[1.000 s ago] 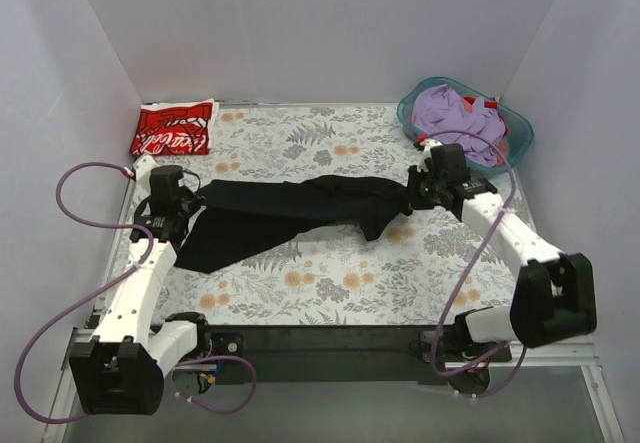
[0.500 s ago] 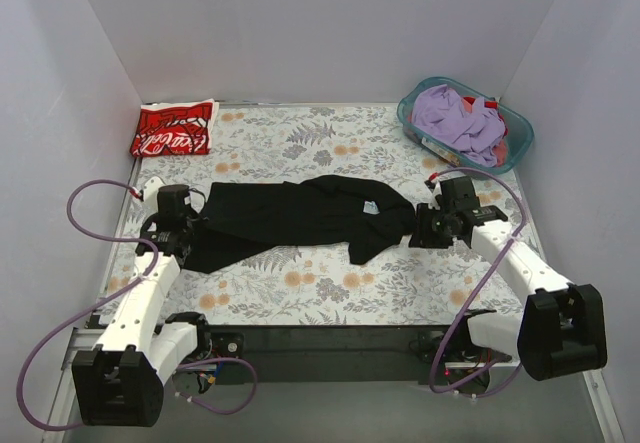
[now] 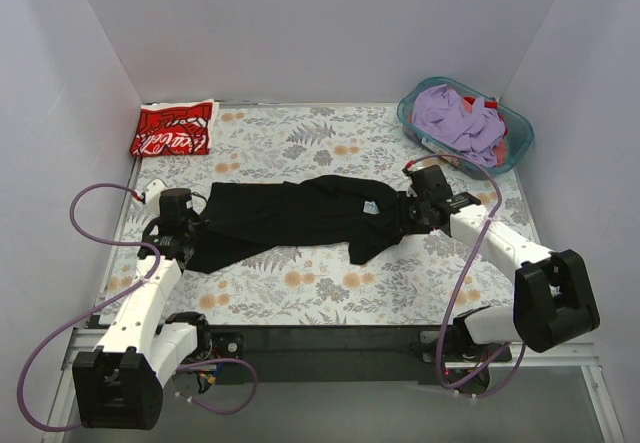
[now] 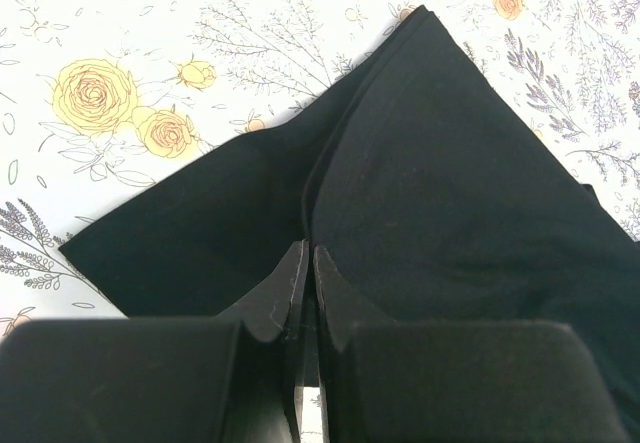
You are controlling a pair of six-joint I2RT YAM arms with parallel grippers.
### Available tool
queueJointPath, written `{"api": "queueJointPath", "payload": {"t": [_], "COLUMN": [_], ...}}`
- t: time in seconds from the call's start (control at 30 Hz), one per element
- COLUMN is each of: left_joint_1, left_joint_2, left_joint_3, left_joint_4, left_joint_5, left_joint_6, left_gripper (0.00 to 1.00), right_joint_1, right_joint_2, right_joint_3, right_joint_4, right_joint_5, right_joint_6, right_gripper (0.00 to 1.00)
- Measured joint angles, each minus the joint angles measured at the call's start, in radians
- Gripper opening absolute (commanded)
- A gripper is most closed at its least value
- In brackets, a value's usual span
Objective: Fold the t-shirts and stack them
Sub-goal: Flatten the tshirt out
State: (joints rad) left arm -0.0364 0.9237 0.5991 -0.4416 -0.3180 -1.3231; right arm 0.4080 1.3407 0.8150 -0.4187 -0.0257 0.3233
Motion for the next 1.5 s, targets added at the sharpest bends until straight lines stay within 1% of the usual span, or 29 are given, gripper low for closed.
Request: {"api": "queueJointPath", "payload": {"t": [0.17,0.37,0.57,0.73,1.0,1.1,1.2,1.23,1.27,1.4,1.5], "left_joint_1": [0.000,0.000,0.000,0.000,0.000,0.000,0.000,0.000,0.000,0.000,0.000], "left_joint_2": [0.000,0.000,0.000,0.000,0.000,0.002,0.004,0.004,0.004,0.004,0.003], "left_joint_3": [0.000,0.000,0.000,0.000,0.000,0.000,0.000,0.000,0.002,0.041,0.105], "left_joint_4": [0.002,0.002,0.005,0.008,0.009,0.009,0.008,0.007,0.003,-0.042,-0.077], "left_joint_5": [0.000,-0.001,-0.001,-0.001,-0.001,-0.001,0.000,0.000,0.000,0.003,0.004], "left_joint_6": [0.000,0.002,0.004,0.007,0.008,0.010,0.010,0.010,0.009,0.003,0.000], "left_gripper": [0.00,0.00,0.00,0.00,0.00,0.00,0.00,0.00,0.00,0.00,0.00], "right_joint_1": [0.015,0.126,0.207,0.214,0.225,0.231,0.235,0.235,0.235,0.240,0.242], "right_joint_2": [0.005,0.090,0.193,0.271,0.309,0.324,0.332,0.331,0.328,0.275,0.153], "right_joint_3": [0.014,0.130,0.180,0.216,0.248,0.248,0.248,0.248,0.248,0.245,0.217], "right_joint_4": [0.006,0.031,0.032,0.023,0.024,0.023,0.013,0.010,0.006,-0.037,-0.091], "right_joint_5": [0.021,0.016,0.108,0.182,0.177,0.160,0.149,0.147,0.146,0.134,0.092], "right_joint_6": [-0.034,-0.128,-0.223,-0.306,-0.389,-0.408,-0.420,-0.420,-0.426,-0.423,-0.402], "right_gripper": [0.44,0.45,0.45,0.44,0.41,0.32,0.16,0.07,0.03,0.01,0.01]}}
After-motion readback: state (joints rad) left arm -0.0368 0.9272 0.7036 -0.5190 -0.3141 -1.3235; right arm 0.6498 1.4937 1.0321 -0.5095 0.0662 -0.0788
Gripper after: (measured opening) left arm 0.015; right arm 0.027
